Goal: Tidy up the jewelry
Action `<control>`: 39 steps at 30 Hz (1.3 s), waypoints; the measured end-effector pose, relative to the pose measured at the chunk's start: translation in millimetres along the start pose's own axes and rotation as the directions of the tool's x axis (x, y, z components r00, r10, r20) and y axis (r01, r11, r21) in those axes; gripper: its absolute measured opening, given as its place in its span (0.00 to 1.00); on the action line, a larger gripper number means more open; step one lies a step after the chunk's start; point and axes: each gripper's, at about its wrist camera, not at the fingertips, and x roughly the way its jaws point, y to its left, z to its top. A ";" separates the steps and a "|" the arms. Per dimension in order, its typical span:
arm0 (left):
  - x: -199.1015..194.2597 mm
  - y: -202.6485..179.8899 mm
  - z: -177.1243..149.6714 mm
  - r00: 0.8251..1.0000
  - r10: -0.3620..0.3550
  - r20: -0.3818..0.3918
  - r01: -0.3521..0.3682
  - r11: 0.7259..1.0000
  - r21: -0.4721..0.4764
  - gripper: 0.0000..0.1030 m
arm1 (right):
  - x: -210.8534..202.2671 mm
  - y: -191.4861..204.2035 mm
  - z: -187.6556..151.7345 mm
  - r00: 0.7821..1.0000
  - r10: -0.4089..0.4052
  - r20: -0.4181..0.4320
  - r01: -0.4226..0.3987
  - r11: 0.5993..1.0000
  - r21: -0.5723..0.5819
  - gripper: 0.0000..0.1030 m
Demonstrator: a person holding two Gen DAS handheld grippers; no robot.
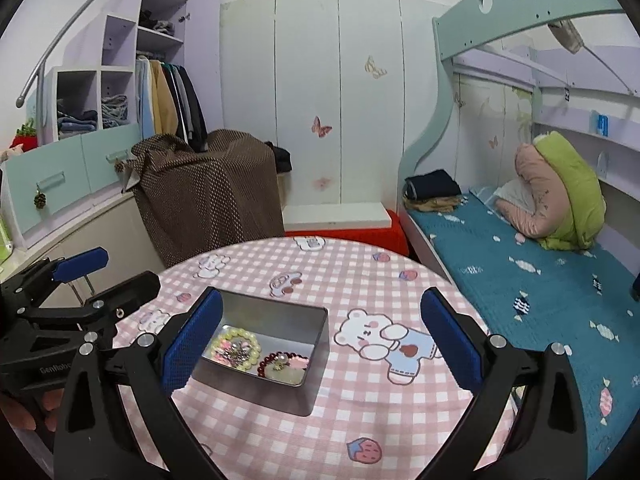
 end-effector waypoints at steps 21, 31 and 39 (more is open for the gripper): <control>-70.5 -2.8 32.1 0.986 0.094 0.141 -0.094 0.996 -0.004 0.87 | -46.5 18.1 32.9 0.986 0.033 0.163 -0.027 0.999 -0.039 0.93; -92.6 -6.1 39.2 0.970 0.130 0.204 -0.131 0.991 -0.007 0.90 | -60.5 19.4 38.3 0.978 0.032 0.206 -0.027 0.999 -0.028 0.93; -102.4 -6.9 40.1 0.961 0.144 0.234 -0.144 0.989 -0.020 0.90 | -64.5 20.6 37.7 0.976 0.035 0.215 -0.031 0.999 -0.025 0.93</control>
